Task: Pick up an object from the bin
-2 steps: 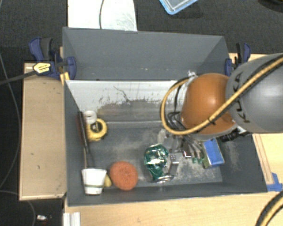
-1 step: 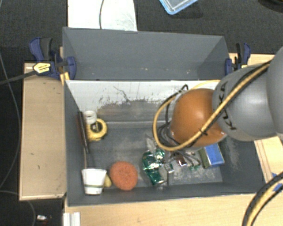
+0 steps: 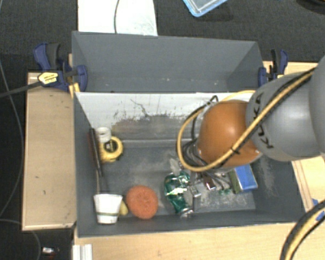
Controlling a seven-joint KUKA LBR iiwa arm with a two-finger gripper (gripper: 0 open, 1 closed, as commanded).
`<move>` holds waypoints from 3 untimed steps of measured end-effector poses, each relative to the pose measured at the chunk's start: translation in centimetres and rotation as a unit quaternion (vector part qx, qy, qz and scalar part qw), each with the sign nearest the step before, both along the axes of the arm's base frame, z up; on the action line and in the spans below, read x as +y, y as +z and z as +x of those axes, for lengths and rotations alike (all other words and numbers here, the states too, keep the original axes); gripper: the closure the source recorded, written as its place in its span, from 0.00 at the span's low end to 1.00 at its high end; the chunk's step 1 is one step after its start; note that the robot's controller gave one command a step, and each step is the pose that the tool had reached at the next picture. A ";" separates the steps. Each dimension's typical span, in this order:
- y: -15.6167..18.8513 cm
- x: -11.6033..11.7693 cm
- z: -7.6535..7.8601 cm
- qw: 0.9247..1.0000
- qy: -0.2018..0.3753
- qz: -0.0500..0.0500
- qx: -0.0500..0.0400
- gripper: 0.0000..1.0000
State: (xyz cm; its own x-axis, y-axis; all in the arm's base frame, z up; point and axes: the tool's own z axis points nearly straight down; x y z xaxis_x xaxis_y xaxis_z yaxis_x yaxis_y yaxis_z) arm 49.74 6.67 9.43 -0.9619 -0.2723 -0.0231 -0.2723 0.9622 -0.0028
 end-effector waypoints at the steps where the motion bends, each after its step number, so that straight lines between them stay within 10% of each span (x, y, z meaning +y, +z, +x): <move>1: 0.6 3.9 -1.8 0.996 0.085 0.001 -0.003 0.00; 2: -2.1 4.8 -2.1 0.989 0.147 -0.004 -0.005 0.00; 3: -2.3 -0.1 7.9 0.981 0.193 -0.002 -0.005 1.00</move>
Offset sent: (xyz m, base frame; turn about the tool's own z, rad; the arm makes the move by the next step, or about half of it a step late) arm -0.0214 0.0490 -0.0243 -0.3110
